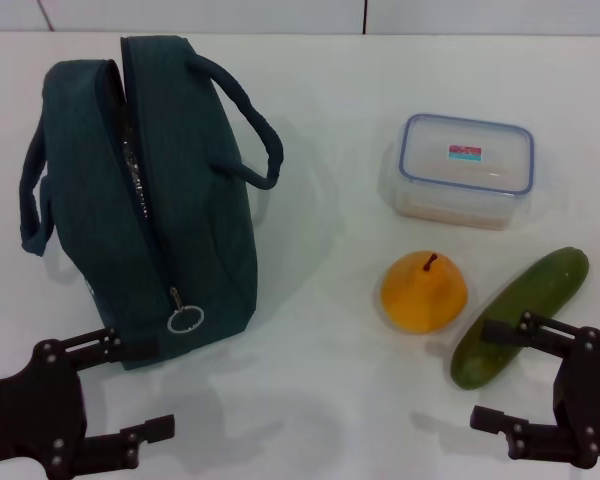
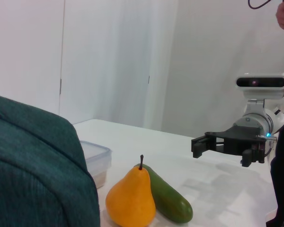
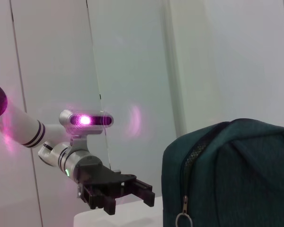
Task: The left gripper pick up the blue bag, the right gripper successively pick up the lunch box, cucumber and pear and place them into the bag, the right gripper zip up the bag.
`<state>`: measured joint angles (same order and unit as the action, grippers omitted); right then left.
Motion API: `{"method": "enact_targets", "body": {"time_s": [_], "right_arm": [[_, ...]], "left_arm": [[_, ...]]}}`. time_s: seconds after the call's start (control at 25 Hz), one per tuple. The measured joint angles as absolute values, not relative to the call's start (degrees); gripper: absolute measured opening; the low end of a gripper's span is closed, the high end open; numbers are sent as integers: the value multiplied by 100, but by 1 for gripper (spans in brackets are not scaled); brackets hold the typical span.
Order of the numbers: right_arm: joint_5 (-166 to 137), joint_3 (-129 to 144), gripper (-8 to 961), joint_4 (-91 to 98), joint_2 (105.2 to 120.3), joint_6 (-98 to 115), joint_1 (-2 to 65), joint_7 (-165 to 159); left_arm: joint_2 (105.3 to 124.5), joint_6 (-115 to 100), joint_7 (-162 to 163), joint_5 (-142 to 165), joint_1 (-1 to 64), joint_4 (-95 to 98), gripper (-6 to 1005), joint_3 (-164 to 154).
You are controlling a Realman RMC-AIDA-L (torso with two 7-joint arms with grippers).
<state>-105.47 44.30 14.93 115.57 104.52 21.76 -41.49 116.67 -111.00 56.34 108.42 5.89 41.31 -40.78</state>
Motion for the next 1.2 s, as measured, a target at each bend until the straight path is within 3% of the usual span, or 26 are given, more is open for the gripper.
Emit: {"method": "enact_targets", "body": {"time_s": [0.48, 0.68, 0.8, 1.0, 1.2], "right_arm": [[-10547, 4405, 810, 1494, 11557, 10454, 2175, -4167], [-10507, 4405, 810, 1494, 11557, 10510, 2184, -4195], [-10468, 4420, 810, 1494, 11557, 10514, 2195, -4210], [-10464, 4434, 810, 1494, 11563, 10517, 2216, -4232], [-10457, 4422, 810, 1494, 11566, 10528, 2223, -4236]], "left_arm": [[11652, -11165, 5784, 10805, 569, 4131, 771, -4029], [11567, -11377, 7308, 10754, 675, 4158, 771, -3242], [11400, -11380, 8713, 10755, 877, 4171, 771, -2635], [10937, -11369, 10225, 10855, 1164, 4510, 770, -2436], [10715, -11408, 11069, 10921, 1308, 5259, 770, -2499]]}}
